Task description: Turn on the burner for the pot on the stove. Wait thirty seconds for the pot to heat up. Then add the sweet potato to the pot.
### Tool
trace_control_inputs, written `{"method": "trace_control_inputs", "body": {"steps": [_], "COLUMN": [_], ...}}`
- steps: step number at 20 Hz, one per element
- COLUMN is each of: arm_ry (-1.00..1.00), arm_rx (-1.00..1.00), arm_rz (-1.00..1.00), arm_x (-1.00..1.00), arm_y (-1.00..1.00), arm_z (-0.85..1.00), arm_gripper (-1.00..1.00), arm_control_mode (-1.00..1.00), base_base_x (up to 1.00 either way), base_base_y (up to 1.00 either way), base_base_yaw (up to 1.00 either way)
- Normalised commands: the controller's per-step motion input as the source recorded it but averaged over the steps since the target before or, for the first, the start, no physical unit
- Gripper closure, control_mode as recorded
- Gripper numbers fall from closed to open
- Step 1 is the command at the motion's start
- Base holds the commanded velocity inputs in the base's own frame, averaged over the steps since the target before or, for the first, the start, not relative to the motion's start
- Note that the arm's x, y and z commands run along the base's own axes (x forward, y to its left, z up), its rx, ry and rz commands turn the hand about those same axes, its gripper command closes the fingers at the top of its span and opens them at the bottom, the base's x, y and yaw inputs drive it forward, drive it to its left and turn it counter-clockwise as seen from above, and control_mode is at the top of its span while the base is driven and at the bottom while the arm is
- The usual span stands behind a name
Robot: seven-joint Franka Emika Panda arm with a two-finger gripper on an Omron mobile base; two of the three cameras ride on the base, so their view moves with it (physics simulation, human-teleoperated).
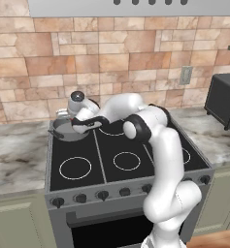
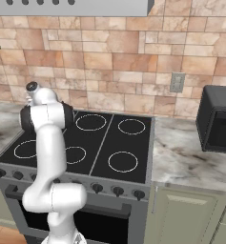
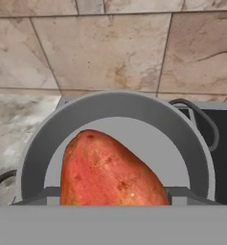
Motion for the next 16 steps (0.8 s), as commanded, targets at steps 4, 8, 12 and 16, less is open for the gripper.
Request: {"method": "trace_control_inputs", "body": {"steps": [4,8,12,16], "arm_ry": [0.0,0.0,0.0,0.0], "arm_rx": [0.0,0.0,0.0,0.0], "arm_rz": [0.0,0.0,0.0,0.0], "arm_x": [0.24,0.14,0.05,0.02], "arm_y": [0.01,0.0,0.0,0.0], "arm_z": [0.0,-0.04,-0.1,-0.07], "arm_gripper": [1.0,1.0,1.0,1.0], "arm_control_mode": [-1.0,-1.0,-1.0,-1.0], "base_base_x": [0.0,0.0,0.0,0.0], "base_base_y": [0.0,0.0,0.0,0.0], "base_base_yaw": [0.0,0.0,0.0,0.0]}}
